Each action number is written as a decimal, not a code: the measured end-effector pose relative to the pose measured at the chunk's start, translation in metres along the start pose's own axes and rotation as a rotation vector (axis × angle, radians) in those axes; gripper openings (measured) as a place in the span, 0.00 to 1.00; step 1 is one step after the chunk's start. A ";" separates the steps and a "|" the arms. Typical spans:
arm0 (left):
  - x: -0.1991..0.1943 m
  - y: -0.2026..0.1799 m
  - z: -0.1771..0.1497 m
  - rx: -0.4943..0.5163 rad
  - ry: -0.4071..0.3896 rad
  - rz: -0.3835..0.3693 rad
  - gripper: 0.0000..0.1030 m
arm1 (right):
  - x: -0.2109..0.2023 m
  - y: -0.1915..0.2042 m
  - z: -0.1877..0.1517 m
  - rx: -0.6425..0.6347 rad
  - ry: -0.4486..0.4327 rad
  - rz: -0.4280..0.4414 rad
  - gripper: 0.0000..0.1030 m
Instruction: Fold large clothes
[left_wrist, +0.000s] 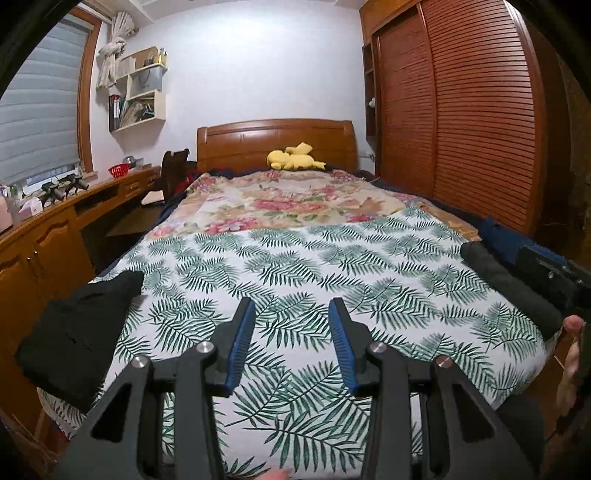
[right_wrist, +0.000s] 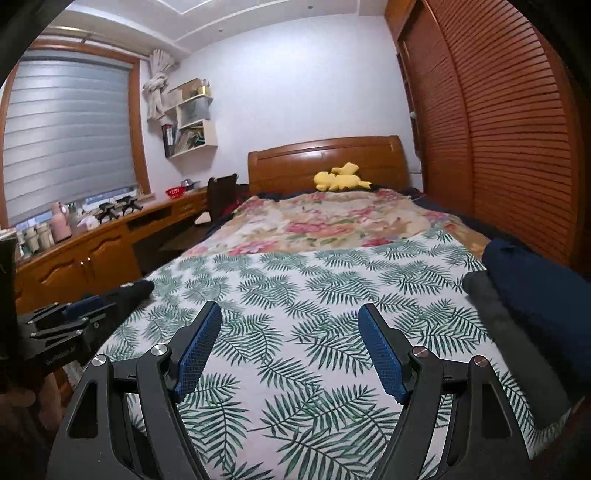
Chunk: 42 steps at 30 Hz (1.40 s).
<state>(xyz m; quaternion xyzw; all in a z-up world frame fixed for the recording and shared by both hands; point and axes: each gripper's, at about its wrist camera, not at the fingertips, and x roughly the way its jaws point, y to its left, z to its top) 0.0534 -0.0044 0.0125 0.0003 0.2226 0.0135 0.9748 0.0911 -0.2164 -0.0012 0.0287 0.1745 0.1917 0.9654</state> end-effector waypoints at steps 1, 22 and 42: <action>-0.004 -0.001 0.002 -0.002 -0.006 -0.002 0.38 | -0.002 0.000 0.000 0.002 -0.002 -0.001 0.79; -0.042 -0.003 -0.020 -0.033 -0.048 0.028 0.38 | -0.023 0.021 -0.020 -0.058 -0.019 -0.052 0.81; -0.040 0.001 -0.020 -0.044 -0.044 0.022 0.39 | -0.021 0.024 -0.022 -0.059 -0.012 -0.049 0.81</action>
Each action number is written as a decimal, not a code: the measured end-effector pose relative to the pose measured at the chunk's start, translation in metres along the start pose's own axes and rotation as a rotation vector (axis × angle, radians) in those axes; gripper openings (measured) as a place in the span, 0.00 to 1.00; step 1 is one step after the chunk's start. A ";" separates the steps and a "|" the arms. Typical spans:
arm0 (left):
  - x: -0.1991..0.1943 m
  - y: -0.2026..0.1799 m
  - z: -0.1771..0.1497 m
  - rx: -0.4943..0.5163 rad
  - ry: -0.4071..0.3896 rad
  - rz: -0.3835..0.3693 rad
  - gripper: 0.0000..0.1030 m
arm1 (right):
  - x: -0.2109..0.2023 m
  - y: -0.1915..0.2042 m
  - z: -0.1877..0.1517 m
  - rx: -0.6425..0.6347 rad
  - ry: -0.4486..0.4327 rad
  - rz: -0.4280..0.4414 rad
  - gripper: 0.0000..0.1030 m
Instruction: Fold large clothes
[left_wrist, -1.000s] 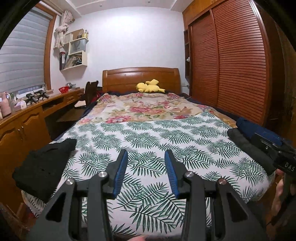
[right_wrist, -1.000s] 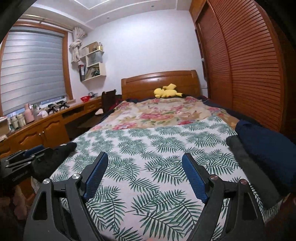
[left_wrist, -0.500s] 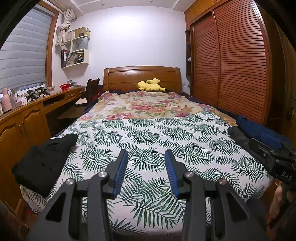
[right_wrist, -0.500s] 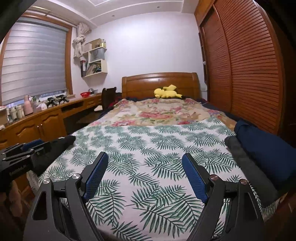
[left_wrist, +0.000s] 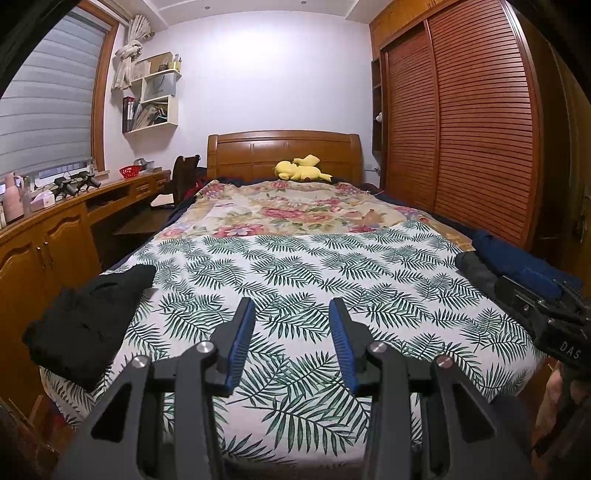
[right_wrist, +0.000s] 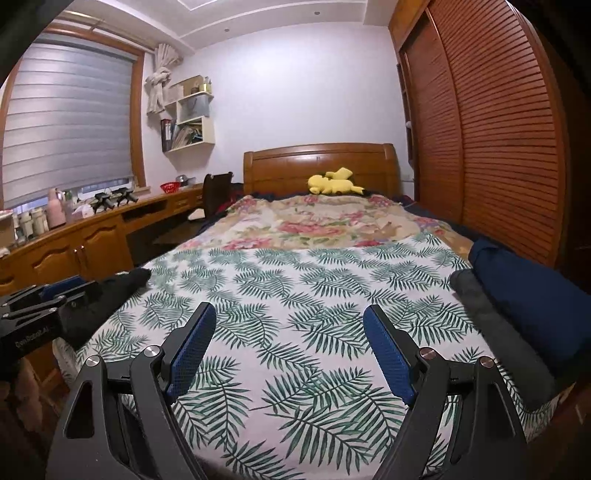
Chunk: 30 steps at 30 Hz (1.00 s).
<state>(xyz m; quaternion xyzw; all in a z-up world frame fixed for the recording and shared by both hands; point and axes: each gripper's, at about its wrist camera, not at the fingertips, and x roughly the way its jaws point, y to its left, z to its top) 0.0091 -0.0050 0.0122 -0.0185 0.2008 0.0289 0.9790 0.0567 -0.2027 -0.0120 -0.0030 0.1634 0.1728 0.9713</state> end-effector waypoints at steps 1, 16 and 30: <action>0.000 0.000 0.000 0.000 0.000 -0.001 0.39 | 0.000 -0.001 0.000 0.001 0.001 0.001 0.81; 0.000 0.000 -0.002 0.002 0.001 -0.008 0.39 | 0.002 0.000 -0.001 -0.002 0.000 -0.002 0.81; -0.001 -0.002 -0.002 0.004 -0.001 -0.009 0.39 | 0.003 -0.001 -0.002 0.002 -0.003 -0.002 0.81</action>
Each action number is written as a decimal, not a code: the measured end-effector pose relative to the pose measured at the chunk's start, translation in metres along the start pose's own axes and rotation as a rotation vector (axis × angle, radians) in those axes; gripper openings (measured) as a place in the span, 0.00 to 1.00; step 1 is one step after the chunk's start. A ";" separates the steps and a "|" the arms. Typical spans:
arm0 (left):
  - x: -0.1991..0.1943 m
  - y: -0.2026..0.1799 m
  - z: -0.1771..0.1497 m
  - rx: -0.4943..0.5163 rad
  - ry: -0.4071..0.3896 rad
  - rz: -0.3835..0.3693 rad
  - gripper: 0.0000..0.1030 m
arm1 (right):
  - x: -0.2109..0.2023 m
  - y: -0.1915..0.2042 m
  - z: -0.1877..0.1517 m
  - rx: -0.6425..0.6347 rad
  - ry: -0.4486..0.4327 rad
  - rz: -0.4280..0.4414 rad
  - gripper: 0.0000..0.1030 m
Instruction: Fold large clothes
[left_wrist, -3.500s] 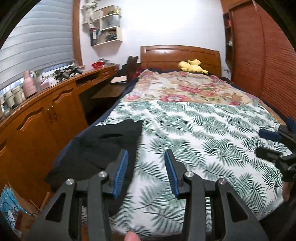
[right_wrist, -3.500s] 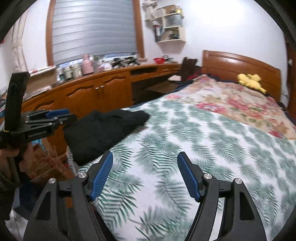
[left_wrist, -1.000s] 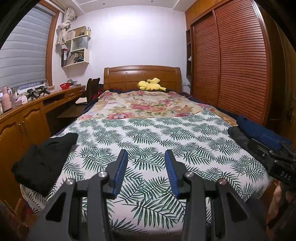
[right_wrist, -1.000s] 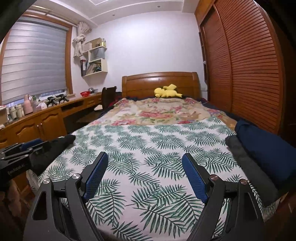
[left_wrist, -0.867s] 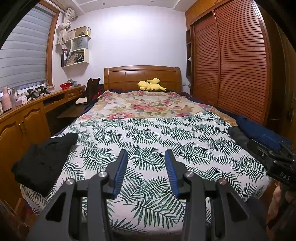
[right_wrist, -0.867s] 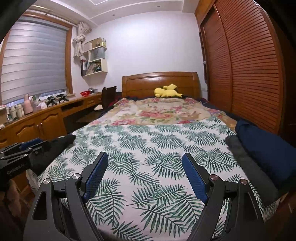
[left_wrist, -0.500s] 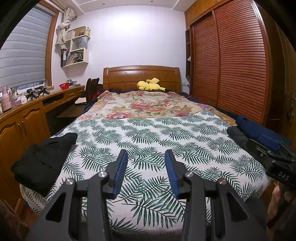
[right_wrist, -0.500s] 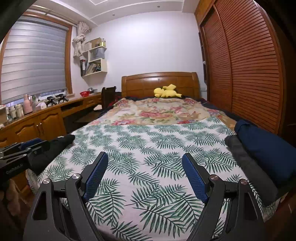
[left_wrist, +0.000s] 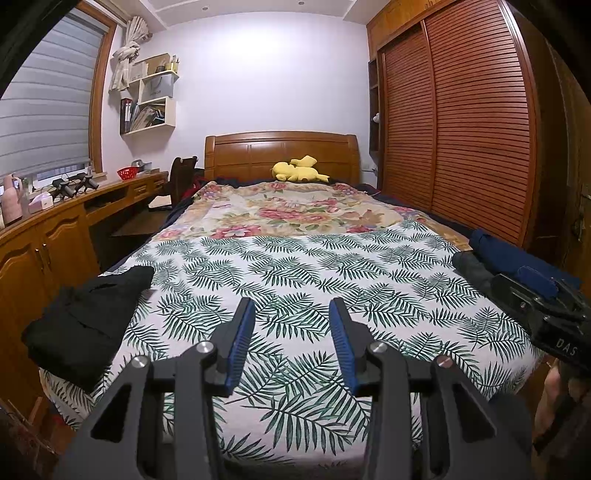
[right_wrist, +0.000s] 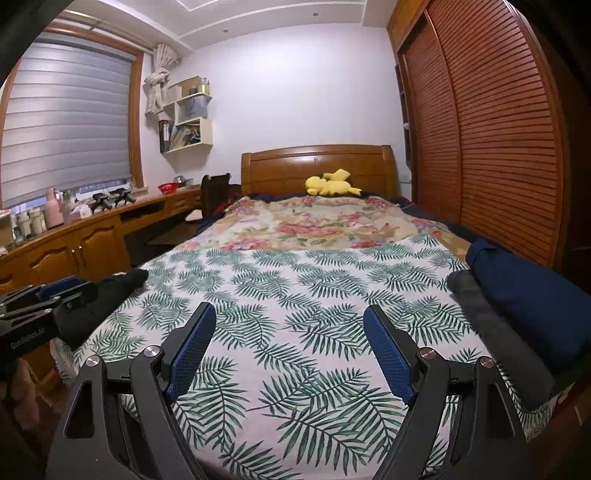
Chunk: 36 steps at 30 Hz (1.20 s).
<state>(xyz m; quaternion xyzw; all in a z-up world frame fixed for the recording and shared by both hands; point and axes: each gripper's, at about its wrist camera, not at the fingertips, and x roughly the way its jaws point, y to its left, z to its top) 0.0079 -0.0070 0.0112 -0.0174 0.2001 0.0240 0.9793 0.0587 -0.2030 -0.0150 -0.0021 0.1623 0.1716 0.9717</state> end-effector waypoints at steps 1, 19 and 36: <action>0.000 0.000 0.000 -0.001 0.000 -0.002 0.39 | 0.000 0.000 0.000 0.000 0.000 0.000 0.81; 0.001 0.003 0.001 0.001 0.001 -0.002 0.39 | 0.000 0.000 0.000 -0.001 0.000 -0.001 0.81; 0.002 0.003 0.001 0.002 0.001 -0.005 0.39 | 0.000 -0.001 -0.001 -0.002 -0.002 -0.001 0.81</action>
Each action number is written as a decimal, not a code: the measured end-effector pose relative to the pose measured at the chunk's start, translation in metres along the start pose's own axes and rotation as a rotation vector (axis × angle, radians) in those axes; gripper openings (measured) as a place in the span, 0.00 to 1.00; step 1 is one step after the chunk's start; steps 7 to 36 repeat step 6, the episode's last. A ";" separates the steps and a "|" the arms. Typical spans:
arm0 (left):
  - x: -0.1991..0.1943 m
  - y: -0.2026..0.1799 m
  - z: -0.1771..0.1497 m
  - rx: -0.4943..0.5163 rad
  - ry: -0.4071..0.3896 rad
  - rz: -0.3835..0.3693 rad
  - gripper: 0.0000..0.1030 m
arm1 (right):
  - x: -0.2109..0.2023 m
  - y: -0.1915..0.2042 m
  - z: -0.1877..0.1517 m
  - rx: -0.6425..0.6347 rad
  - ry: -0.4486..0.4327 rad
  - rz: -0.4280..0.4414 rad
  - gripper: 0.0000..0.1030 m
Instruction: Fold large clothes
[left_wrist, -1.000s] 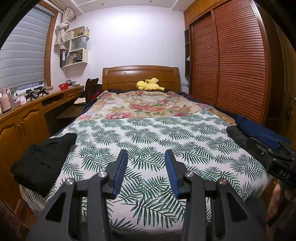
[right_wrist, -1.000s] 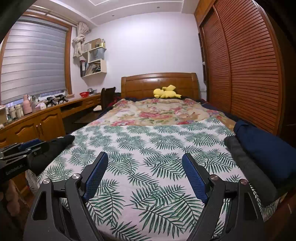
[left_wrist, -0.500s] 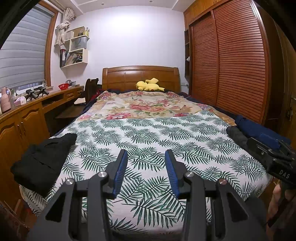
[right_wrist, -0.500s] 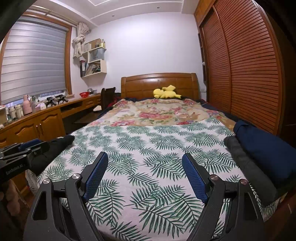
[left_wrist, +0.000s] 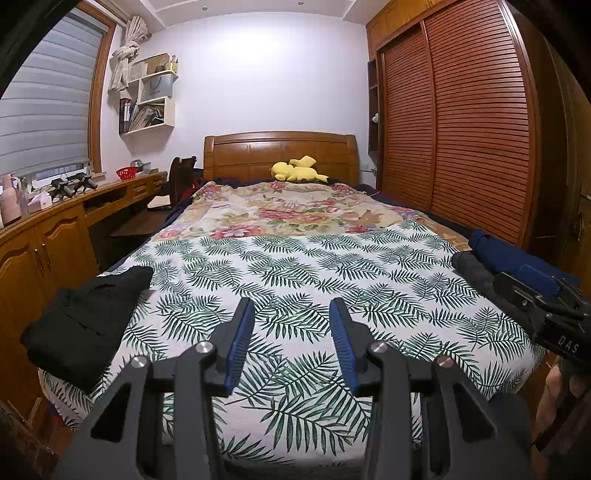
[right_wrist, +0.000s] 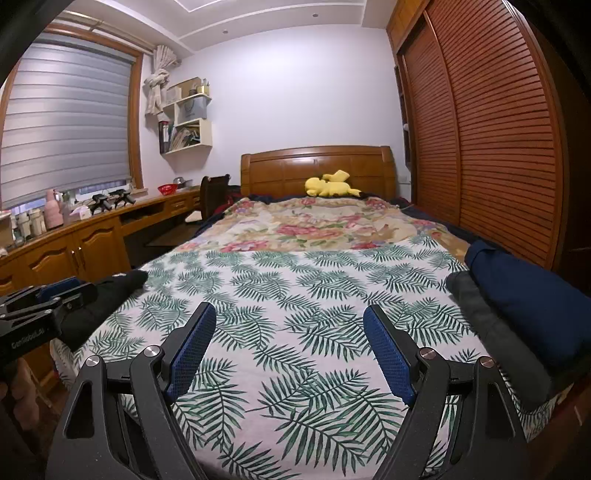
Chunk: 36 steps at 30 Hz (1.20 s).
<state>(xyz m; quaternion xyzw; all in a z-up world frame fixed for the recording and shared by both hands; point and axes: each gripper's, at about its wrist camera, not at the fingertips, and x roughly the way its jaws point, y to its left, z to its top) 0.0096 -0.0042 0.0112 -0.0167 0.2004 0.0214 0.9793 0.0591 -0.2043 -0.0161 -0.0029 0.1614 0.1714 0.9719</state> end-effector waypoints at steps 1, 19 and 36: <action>0.000 0.000 0.000 0.000 0.000 -0.001 0.39 | 0.000 0.000 0.000 0.000 0.000 -0.001 0.81; 0.000 0.000 0.000 -0.001 -0.002 -0.002 0.39 | 0.000 0.000 0.000 0.000 0.000 -0.001 0.81; 0.000 0.000 0.000 -0.001 -0.002 -0.002 0.39 | 0.000 0.000 0.000 0.000 0.000 -0.001 0.81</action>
